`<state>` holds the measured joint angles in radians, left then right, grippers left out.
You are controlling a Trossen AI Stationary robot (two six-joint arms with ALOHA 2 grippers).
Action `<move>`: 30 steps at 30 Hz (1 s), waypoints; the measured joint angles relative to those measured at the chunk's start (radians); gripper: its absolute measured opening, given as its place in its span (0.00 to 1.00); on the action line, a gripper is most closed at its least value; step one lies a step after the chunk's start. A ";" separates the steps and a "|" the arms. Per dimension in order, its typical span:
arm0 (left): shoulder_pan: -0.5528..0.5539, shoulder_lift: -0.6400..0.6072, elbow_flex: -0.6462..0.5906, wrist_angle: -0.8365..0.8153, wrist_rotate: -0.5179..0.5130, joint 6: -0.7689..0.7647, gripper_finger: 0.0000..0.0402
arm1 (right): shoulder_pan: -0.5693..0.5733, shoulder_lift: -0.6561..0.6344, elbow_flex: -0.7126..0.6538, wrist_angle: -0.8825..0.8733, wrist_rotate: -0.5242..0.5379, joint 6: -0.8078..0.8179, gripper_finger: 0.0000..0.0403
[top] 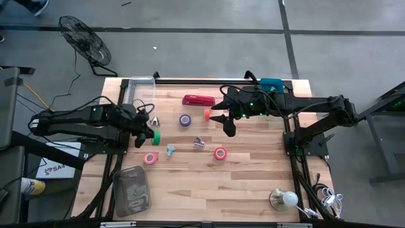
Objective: Pick and place Stapler, Stapler remover, tape
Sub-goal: Put the green tape into the black bin
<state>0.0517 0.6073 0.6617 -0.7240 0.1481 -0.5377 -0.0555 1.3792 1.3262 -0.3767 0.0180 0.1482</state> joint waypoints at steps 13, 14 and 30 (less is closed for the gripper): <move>-0.290 0.056 -0.001 -0.170 0.119 -0.309 0.09 | 0.000 0.000 0.000 -0.005 0.002 0.000 0.50; -0.319 0.064 -0.001 -0.168 0.129 -0.335 0.09 | 0.000 0.000 0.000 -0.005 0.002 0.000 0.50; -0.716 0.199 -0.001 -0.195 0.096 -0.684 0.09 | 0.000 0.000 0.001 -0.032 0.002 -0.026 0.49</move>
<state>-0.6644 0.8061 0.6609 -0.9188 0.2436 -1.2220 -0.0555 1.3792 1.3270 -0.4091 0.0198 0.1219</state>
